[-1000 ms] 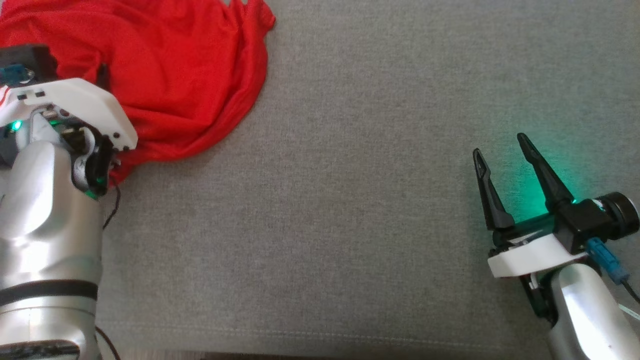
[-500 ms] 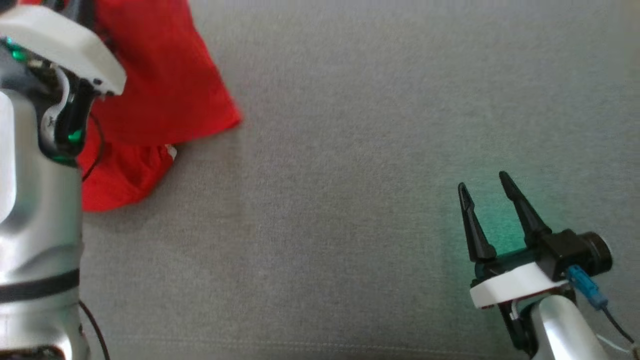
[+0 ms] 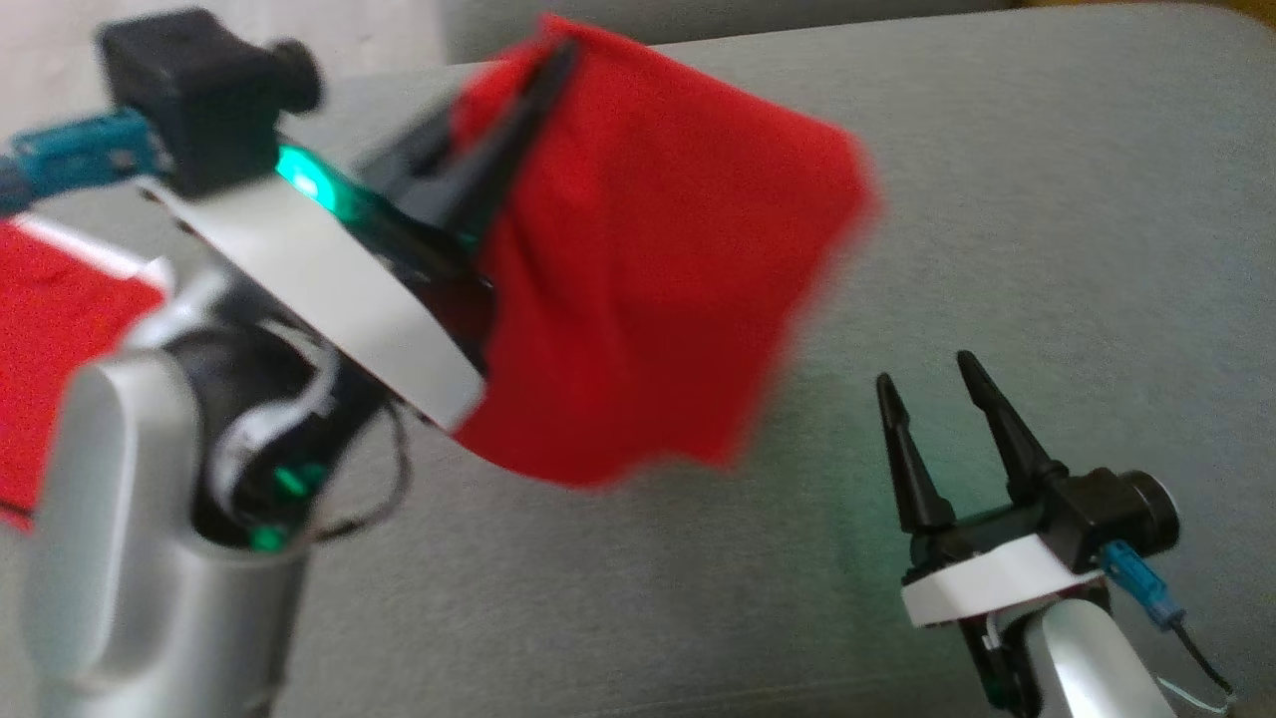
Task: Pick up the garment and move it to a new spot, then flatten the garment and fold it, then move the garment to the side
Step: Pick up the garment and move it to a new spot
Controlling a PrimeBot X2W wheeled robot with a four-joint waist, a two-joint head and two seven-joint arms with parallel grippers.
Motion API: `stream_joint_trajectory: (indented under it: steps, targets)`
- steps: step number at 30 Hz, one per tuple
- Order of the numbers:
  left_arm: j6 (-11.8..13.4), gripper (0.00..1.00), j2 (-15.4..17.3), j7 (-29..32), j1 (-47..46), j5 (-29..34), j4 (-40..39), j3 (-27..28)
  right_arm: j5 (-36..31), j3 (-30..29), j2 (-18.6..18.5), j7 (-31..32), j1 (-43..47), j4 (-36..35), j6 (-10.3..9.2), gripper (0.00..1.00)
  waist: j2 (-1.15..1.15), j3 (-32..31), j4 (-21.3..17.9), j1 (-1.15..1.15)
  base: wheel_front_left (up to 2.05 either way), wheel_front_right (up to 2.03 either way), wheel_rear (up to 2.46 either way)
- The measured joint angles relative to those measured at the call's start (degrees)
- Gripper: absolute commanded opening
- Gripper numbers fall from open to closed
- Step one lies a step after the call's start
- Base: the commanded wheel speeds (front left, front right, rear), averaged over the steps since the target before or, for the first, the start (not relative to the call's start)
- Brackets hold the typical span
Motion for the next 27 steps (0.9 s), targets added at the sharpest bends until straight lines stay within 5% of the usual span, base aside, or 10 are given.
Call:
stream_joint_trajectory:
  steps: [5,9,21,23,24,27]
  targets:
    - [0.31,0.0,-1.71,3.38,0.53,-3.86,-1.08,-3.26,1.31,1.55,0.62,0.0,-0.29,-1.86,0.0,1.0,0.0,0.24,-5.36,0.0,0.0,0.0,0.0]
    - [0.37,0.0,-1.34,3.13,0.24,-2.97,6.88,-3.58,2.7,2.72,0.69,-0.01,-0.79,-2.74,0.0,1.0,0.0,0.95,-9.85,0.0,0.0,0.0,0.0]
    - [-0.04,0.02,3.9,-22.84,-8.79,11.84,47.02,-7.25,6.45,4.25,0.82,0.0,-1.56,-3.34,0.0,1.0,0.0,3.98,-19.11,0.0,0.0,0.0,0.0]
    - [0.08,0.56,3.85,-26.32,-9.41,12.95,52.33,-7.26,6.45,4.25,0.82,-0.01,-1.56,-3.28,0.0,1.0,0.0,3.85,-19.24,0.0,0.0,0.0,0.0]
    - [0.26,1.0,3.74,-27.43,-9.39,13.03,54.69,-7.27,6.45,4.24,0.83,-0.01,-1.55,-3.25,0.0,1.0,0.0,3.64,-19.14,0.0,0.0,0.0,0.0]
    - [0.48,1.0,3.36,-30.64,-9.37,14.22,59.21,-7.93,6.42,3.96,0.83,0.0,-1.41,-3.25,0.0,1.0,0.0,3.26,-18.22,0.0,0.0,0.0,0.0]
